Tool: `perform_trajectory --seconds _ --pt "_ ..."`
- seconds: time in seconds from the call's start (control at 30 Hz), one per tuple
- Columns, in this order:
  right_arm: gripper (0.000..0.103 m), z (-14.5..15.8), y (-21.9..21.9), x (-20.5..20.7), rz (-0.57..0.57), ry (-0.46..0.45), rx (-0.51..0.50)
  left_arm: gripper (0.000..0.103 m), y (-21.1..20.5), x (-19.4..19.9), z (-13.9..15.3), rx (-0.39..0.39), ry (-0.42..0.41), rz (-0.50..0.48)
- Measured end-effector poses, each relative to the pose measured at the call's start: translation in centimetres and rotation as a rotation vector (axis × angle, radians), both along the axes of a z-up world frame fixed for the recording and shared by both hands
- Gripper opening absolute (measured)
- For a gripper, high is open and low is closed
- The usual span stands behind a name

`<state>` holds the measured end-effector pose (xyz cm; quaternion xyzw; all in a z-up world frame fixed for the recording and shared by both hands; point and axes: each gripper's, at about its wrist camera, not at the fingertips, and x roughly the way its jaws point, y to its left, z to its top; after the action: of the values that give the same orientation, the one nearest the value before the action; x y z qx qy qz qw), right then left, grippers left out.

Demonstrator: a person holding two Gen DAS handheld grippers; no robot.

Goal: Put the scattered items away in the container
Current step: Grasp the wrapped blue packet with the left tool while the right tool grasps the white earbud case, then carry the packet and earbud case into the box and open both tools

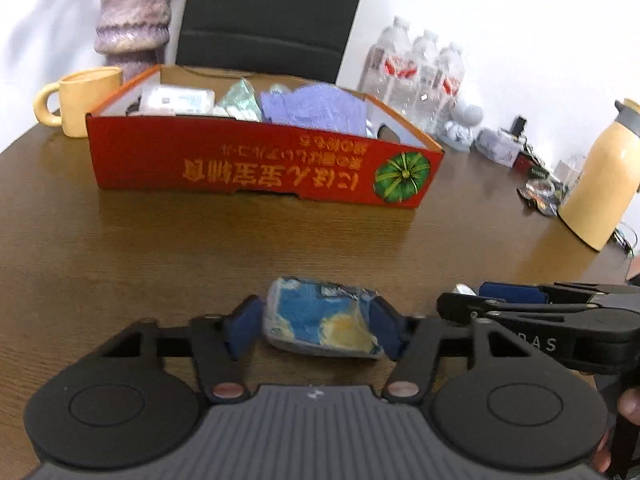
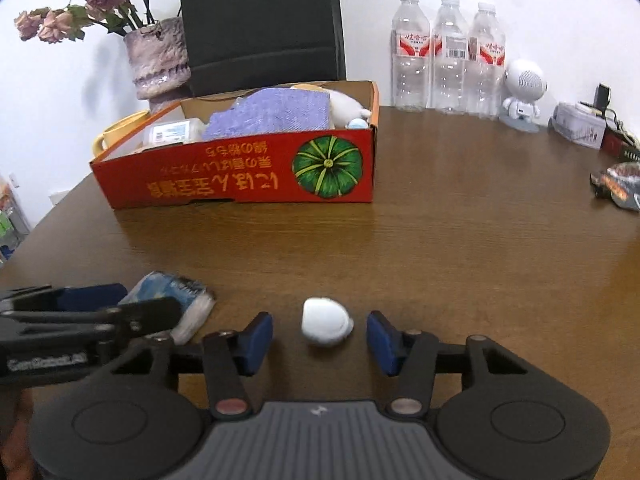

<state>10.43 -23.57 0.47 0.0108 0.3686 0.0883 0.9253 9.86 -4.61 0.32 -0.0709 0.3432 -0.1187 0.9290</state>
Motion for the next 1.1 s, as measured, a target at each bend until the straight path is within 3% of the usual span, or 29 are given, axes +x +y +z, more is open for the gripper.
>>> perform_trajectory --seconds 0.03,0.07,0.13,0.2,0.43,0.57,0.7,0.9,1.03,1.1 --pt "0.034 -0.1 0.1 0.2 -0.001 -0.007 -0.011 0.033 0.1 0.0 -0.1 0.002 0.000 0.008" --pt "0.023 -0.1 0.3 0.3 -0.001 -0.012 -0.027 0.012 0.2 0.1 -0.2 0.005 0.000 0.016" --pt "0.023 -0.2 0.4 0.0 0.012 -0.019 -0.031 0.007 0.6 0.1 -0.2 -0.037 0.003 0.025" --pt "0.023 0.0 0.5 0.0 0.029 -0.016 -0.037 0.005 1.0 0.1 -0.2 -0.075 0.007 0.030" --pt "0.023 1.6 0.0 -1.2 0.023 -0.052 -0.005 0.003 1.1 -1.3 1.5 -0.072 -0.075 0.029" --pt "0.023 3.3 -0.5 -1.4 0.016 -0.082 0.011 0.003 1.6 -2.0 3.7 -0.103 -0.123 0.028" --pt "0.023 5.5 -0.1 0.3 0.060 -0.107 0.032 0.003 1.7 -1.6 6.5 -0.063 -0.214 0.027" --pt "0.023 9.3 0.9 4.2 0.126 -0.151 0.054 0.003 3.3 4.2 12.2 -0.022 -0.275 0.066" --pt "0.023 12.3 2.8 11.3 0.154 -0.139 0.060 0.003 4.6 12.8 14.4 0.084 -0.231 0.071" --pt "0.023 13.3 3.8 15.8 0.143 -0.105 0.067 0.003 4.7 17.4 14.2 0.141 -0.161 0.074"
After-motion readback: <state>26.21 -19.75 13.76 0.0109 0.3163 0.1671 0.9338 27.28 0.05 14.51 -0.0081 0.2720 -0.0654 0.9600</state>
